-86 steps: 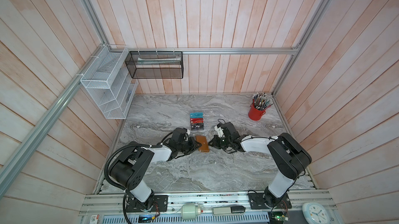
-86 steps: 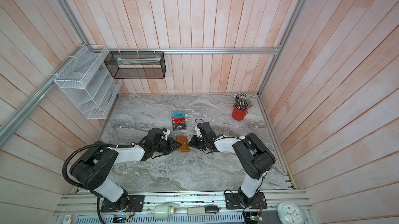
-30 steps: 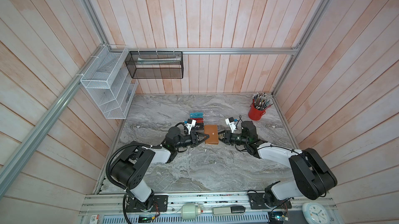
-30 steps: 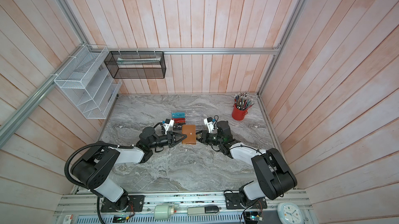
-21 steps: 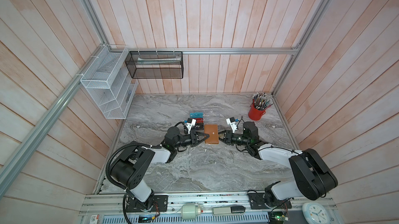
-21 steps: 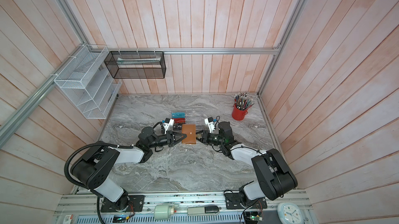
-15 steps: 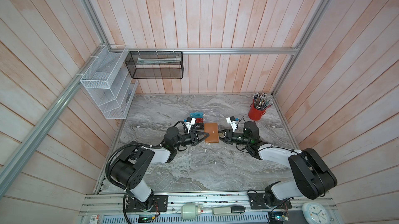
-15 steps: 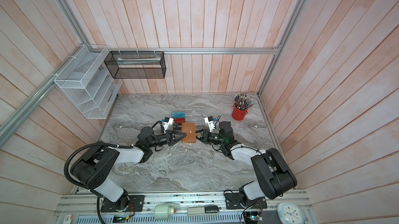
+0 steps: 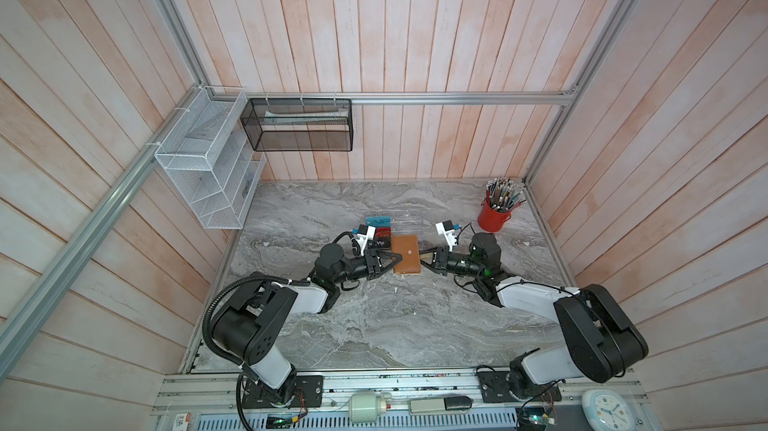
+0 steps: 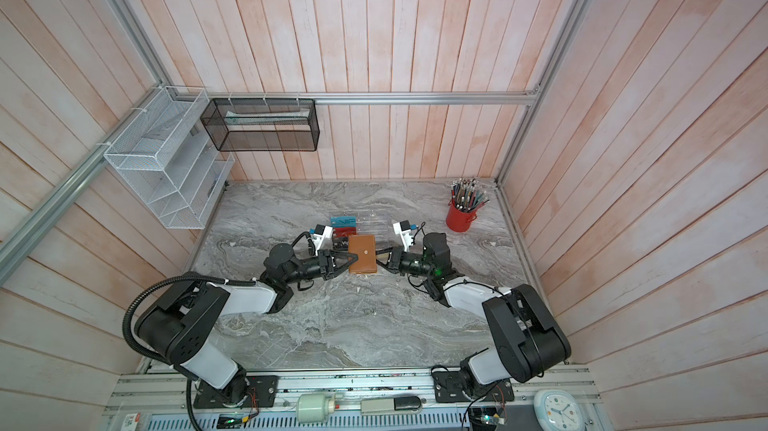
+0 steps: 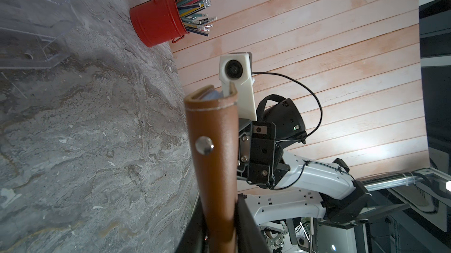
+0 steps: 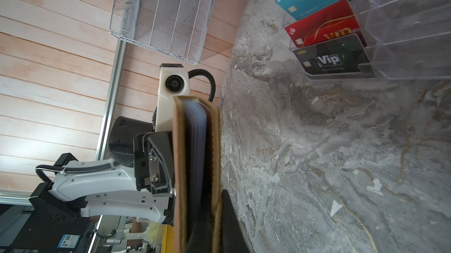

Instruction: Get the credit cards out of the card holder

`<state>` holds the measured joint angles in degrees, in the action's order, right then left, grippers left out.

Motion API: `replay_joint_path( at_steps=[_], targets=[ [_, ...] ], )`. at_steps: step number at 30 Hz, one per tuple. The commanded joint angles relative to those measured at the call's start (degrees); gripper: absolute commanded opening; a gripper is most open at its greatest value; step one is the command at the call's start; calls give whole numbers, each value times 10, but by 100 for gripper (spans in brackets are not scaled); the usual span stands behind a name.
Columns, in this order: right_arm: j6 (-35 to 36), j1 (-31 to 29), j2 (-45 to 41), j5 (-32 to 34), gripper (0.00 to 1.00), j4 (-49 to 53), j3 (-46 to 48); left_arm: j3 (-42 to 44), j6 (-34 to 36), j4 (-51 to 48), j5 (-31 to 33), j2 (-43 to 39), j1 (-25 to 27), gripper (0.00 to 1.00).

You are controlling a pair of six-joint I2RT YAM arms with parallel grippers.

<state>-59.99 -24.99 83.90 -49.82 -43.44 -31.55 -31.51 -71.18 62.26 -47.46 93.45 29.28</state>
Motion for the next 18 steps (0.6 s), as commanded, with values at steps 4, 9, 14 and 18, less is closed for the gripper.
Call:
replay_joint_path(
  at_steps=[4,9,14,18],
  targets=[
    [59,-4,-27,27,0,105,-32,-22,50,-54,22,-38,0,49],
    [154,-6,-67,126,0,288,-85,-19,62,-90,40,-51,-6,80],
    [200,-13,-87,179,0,380,-116,-18,73,-116,52,-54,-7,99],
    [222,-27,-71,223,0,433,-140,-18,72,-121,55,-44,-6,100]
  ],
)
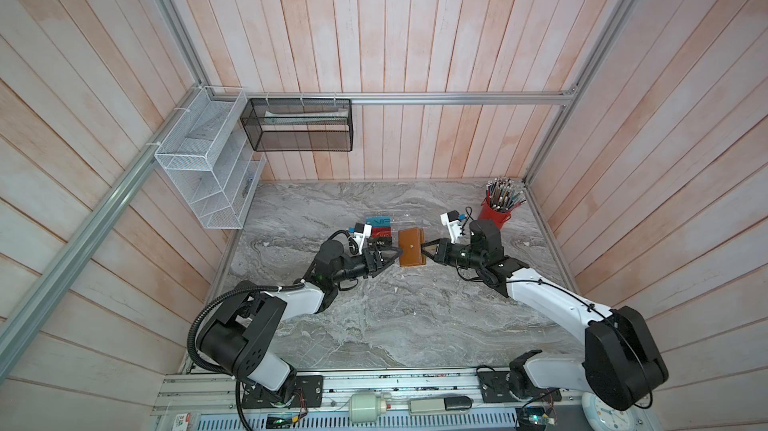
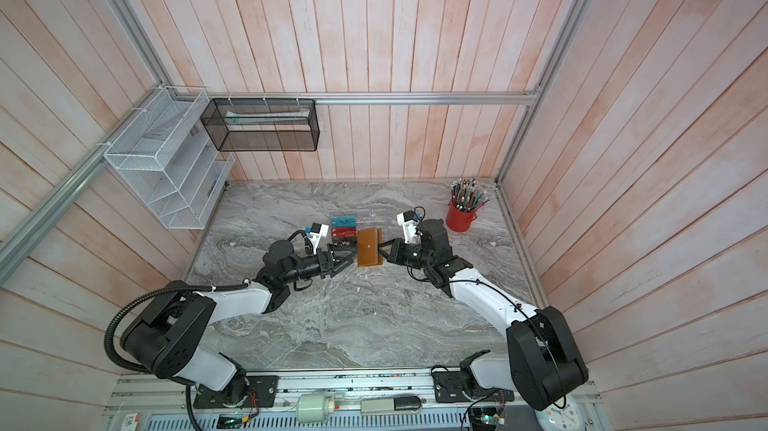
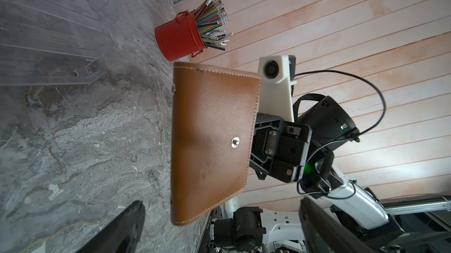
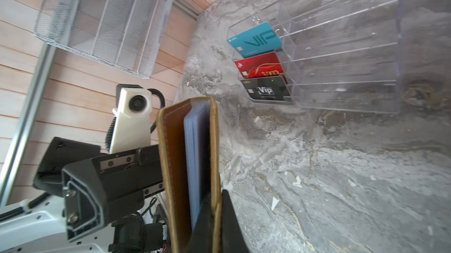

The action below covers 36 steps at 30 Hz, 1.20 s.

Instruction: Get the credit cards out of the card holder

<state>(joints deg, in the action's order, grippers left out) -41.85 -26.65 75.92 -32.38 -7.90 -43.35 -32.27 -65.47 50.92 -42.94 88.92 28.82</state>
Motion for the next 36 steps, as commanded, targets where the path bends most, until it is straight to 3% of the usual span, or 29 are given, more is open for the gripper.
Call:
replay_joint_path(
  at_steps=[1,5,14,22,36],
  targets=[
    [48,-16,16,55,0,86,-29,-10,14,-8,8,5,-2,100],
    [84,-51,55,136,0,172,-77,-12,21,-33,13,5,-2,100],
    [78,-79,80,160,0,176,-88,-47,86,-236,77,-1,0,100],
    [94,-109,92,224,0,235,-119,-75,101,-291,97,6,19,100],
    [86,-130,107,291,0,256,-113,-77,-13,-289,76,-66,0,100]
  ],
)
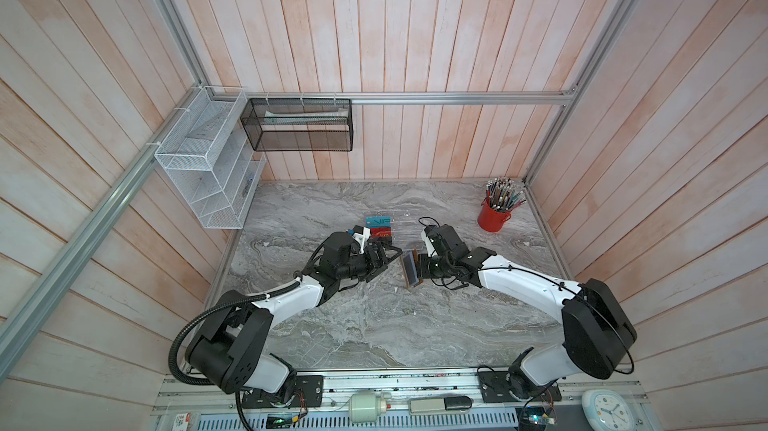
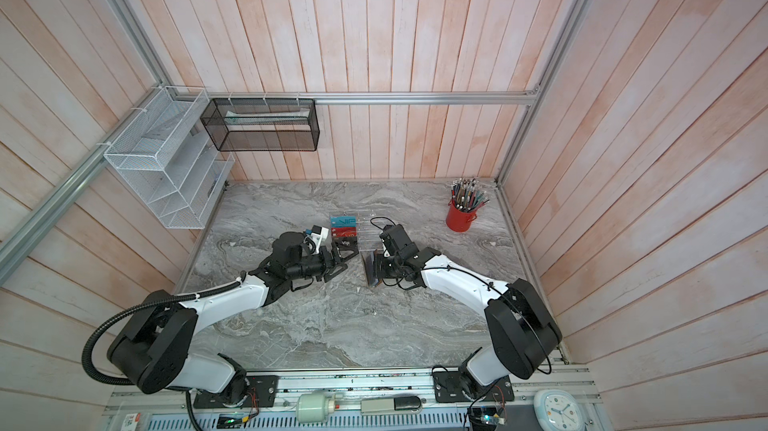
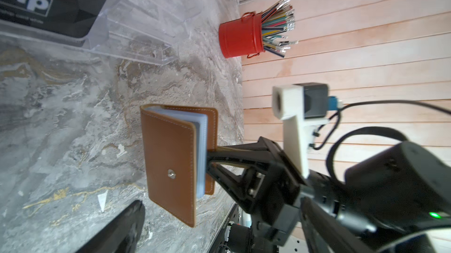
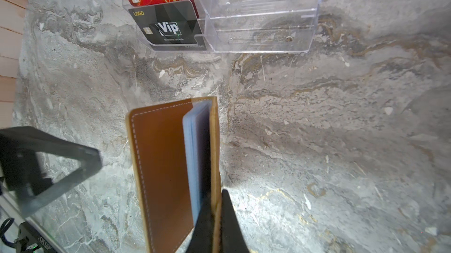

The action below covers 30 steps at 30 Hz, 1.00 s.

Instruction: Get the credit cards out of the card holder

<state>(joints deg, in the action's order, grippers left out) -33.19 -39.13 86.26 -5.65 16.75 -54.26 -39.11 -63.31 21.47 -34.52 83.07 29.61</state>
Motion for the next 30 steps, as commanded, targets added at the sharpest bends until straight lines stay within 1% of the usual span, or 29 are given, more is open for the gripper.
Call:
replay_joint_path(
  at_steps=[1,4,8,18,25,30],
  targets=[
    [-1,-5,3,21,0,7,-1,-8,-49,18,-16,-4,-12,100],
    [-1,-17,5,53,0,23,-8,-13,-73,41,-30,10,-12,100],
    [-5,-21,9,42,0,18,-6,-15,-119,89,-45,36,-12,100],
    [-8,-34,18,53,0,20,-14,-34,-179,131,-69,73,-12,100],
    [-12,-38,24,50,0,14,-16,-39,-194,135,-72,83,-8,100],
    [-14,-38,22,45,0,7,-14,-39,-200,135,-70,100,5,100]
  ],
)
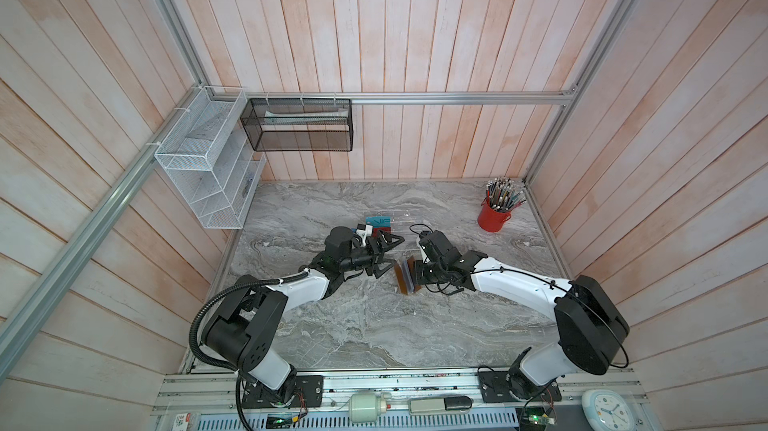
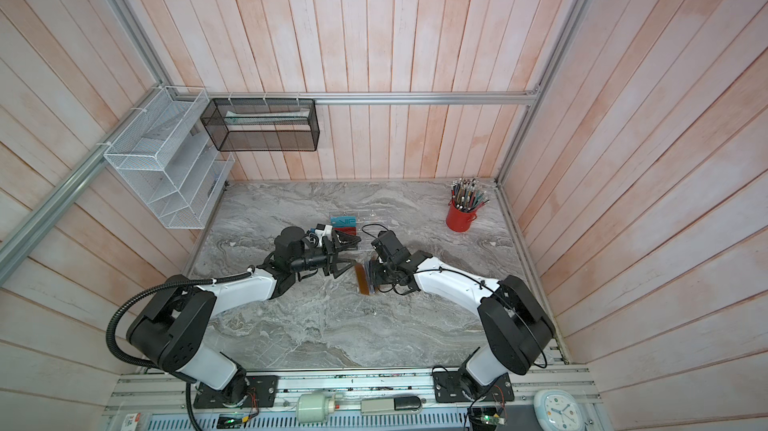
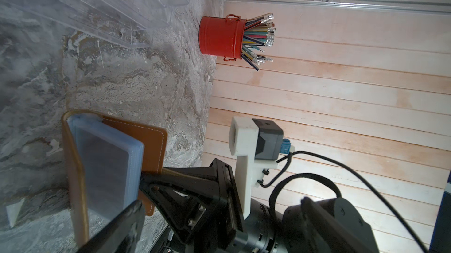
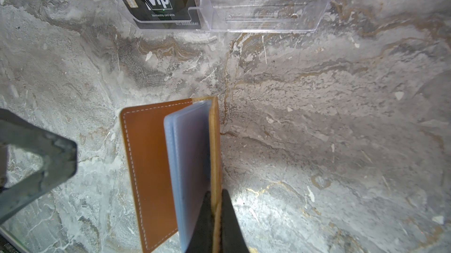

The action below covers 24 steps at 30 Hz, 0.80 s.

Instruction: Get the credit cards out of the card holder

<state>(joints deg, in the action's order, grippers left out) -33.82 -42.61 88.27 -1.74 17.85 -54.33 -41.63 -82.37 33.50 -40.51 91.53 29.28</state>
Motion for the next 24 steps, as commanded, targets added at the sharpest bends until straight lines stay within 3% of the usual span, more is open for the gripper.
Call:
replay_joint_path(
  at_steps=[1,15,24],
  targets=[
    [-8,-4,2,5,0,-5,-13,-15,-9,16,-10,20,11,100],
    [-22,3,0,-27,0,-42,15,65,-6,36,2,49,6,100],
    [-25,24,-6,-67,0,-75,46,41,68,-73,25,45,-4,100]
  ],
)
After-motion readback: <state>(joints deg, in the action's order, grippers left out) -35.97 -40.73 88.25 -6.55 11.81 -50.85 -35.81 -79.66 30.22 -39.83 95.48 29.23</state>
